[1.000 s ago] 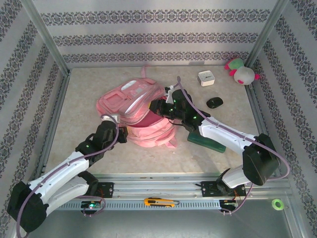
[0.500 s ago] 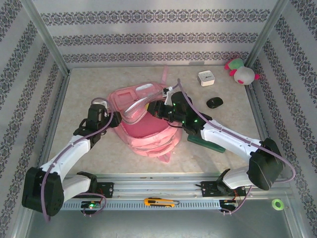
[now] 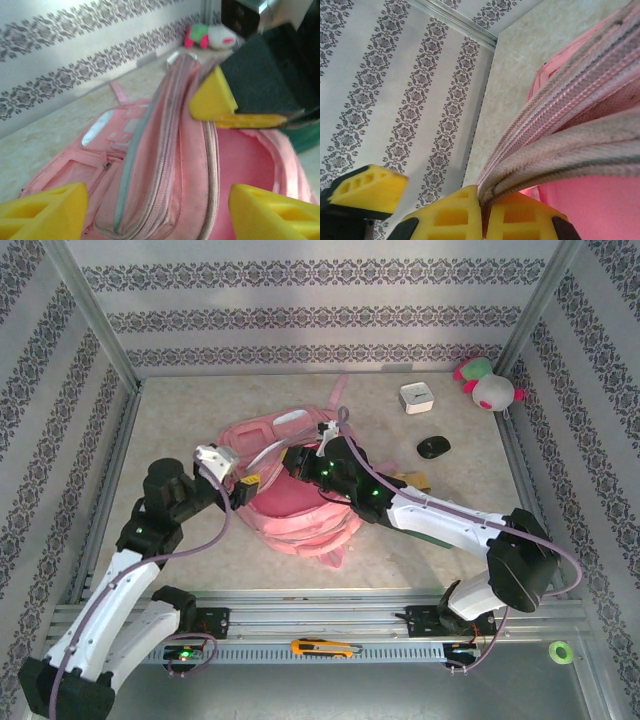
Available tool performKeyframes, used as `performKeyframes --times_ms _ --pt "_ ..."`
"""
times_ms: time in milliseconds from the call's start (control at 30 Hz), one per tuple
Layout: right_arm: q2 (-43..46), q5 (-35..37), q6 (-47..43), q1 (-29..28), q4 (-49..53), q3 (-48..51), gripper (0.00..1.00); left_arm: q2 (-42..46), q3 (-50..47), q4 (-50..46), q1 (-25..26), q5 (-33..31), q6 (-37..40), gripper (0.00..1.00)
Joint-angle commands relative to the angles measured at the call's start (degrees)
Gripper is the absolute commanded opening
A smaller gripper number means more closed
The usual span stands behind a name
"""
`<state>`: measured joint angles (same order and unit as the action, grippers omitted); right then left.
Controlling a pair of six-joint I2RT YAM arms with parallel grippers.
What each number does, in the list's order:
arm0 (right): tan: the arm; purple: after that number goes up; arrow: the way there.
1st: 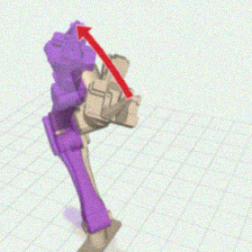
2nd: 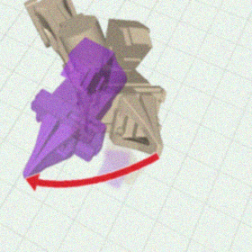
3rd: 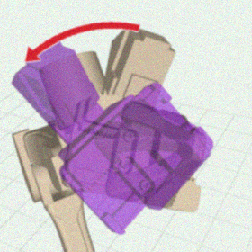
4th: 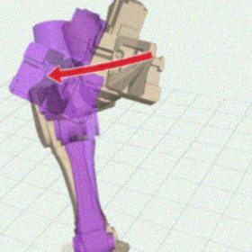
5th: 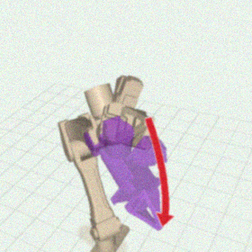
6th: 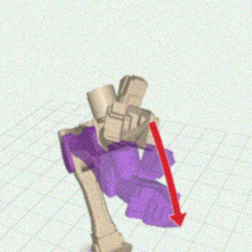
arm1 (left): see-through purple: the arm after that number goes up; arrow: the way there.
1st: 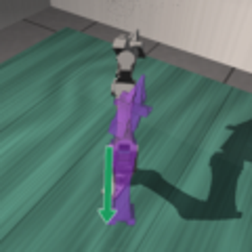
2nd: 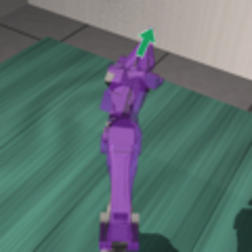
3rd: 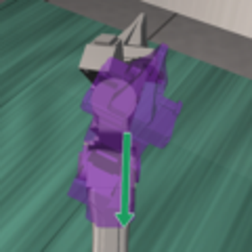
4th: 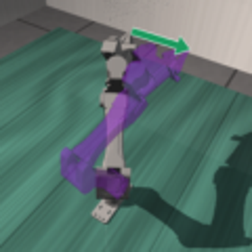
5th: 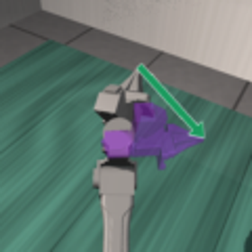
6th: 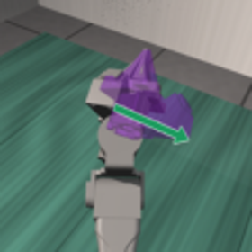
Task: Pack books, pencil case, and school supplies into a backpack
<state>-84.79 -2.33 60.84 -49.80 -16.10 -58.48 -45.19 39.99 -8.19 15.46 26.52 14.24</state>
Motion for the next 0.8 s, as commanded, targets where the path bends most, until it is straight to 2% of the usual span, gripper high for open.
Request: performKeyframes --times_ms 0,167,267,300,333,367,433,467,500,633,733,767 --pt "-0.70 1.63 0.35 -1.20 -5.68 -3.19 0.00 -3.81 2.50 -3.26 2.54 0.39 11.36 0.77" --pt "-1.94 0.69 0.65 -1.78 -5.69 -4.59 0.00 -10.56 4.89 0.63 8.86 -7.23 14.59 0.80" --pt "-2.39 -0.28 0.78 -2.00 -5.41 -5.54 0.00 -14.93 5.85 5.09 12.43 -15.88 15.10 0.78" --pt "-2.44 -0.84 0.68 -2.05 -5.02 -5.88 0.00 -16.21 5.84 7.55 13.03 -19.15 14.19 0.69" --pt "-2.25 -1.22 0.43 -2.04 -4.36 -6.15 0.00 -17.01 5.86 9.38 13.05 -21.40 12.66 0.55" --pt "-1.81 -1.25 -0.01 -1.95 -3.22 -6.06 0.06 -17.47 5.89 11.14 13.01 -23.63 10.89 0.39" --pt "0.28 -1.31 -1.38 -1.63 -0.55 -5.09 0.23 -17.49 5.90 12.62 13.07 -25.87 9.30 0.16" --pt "1.79 -1.83 -2.16 -1.13 1.59 -4.24 0.31 -17.16 5.99 13.08 13.06 -26.92 8.85 0.06" --pt "3.56 -2.51 -3.35 -0.49 4.28 -3.34 0.37 -16.97 6.24 12.80 12.93 -27.39 8.38 0.00" --pt "11.18 -6.25 -11.89 3.31 20.97 -1.45 0.53 -16.43 8.51 8.13 11.40 -24.84 6.36 0.00" --pt "16.71 -10.78 -22.66 8.91 34.31 -1.12 0.64 -16.09 9.56 6.43 10.34 -21.91 3.69 0.00" --pt "18.40 -12.69 -26.87 11.64 39.13 -1.40 0.70 -15.97 9.81 6.11 10.25 -21.20 3.28 0.00"
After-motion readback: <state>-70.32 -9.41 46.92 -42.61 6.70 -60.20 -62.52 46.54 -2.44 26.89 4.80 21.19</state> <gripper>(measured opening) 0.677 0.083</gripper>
